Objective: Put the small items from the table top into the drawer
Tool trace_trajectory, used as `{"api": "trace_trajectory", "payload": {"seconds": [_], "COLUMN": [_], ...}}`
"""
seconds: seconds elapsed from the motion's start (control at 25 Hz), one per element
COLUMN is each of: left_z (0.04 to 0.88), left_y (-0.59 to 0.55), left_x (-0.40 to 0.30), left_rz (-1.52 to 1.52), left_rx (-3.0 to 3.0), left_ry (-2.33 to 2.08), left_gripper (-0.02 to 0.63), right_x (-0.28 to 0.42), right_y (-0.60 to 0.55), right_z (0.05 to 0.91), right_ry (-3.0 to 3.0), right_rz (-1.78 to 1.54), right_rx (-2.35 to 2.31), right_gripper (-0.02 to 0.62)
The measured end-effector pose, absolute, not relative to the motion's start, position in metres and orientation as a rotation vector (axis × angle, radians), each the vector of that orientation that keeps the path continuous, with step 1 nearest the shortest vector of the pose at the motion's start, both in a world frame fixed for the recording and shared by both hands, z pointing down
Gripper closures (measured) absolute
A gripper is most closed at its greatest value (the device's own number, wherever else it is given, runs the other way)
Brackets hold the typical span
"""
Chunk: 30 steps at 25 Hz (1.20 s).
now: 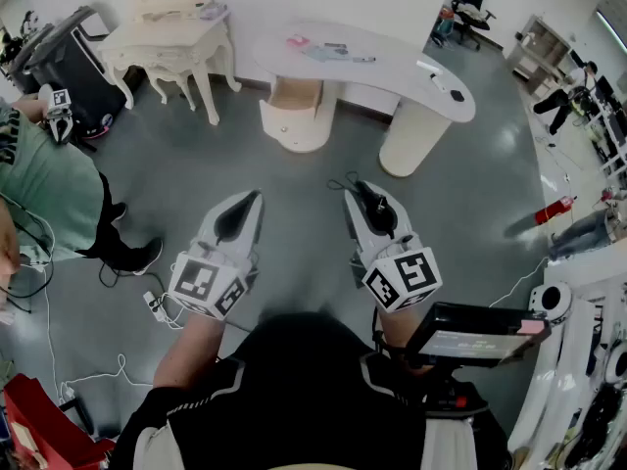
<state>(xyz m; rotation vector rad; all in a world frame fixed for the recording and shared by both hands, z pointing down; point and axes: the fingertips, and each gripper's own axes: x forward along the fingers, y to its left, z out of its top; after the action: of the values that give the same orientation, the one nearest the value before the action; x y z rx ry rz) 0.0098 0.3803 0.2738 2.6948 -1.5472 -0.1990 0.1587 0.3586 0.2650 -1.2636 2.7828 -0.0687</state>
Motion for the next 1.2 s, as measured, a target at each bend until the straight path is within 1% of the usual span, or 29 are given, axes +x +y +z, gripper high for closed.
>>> {"api": "trace_trajectory", "payload": {"seconds": [0.72,1.2], "left_z": [0.276,0.280], "left_y": [0.384,0.388], "left_x": [0.008,-0.031], "left_rz": [-0.202,-0.225], "left_rx": [2.678,2.650], "left_ry": [-1.532,-1.530], "left_gripper": [0.606,0.606], "right_x": [0.153,0.114], "right_y": [0.362,0.364], "right_z": [0.258,0.261], "right_ry": [2.776,2.788], "right_rz": [-0.018,-0.063], "right_rx": [-1.229,-1.213], "right_gripper": [0.502,0.502]}}
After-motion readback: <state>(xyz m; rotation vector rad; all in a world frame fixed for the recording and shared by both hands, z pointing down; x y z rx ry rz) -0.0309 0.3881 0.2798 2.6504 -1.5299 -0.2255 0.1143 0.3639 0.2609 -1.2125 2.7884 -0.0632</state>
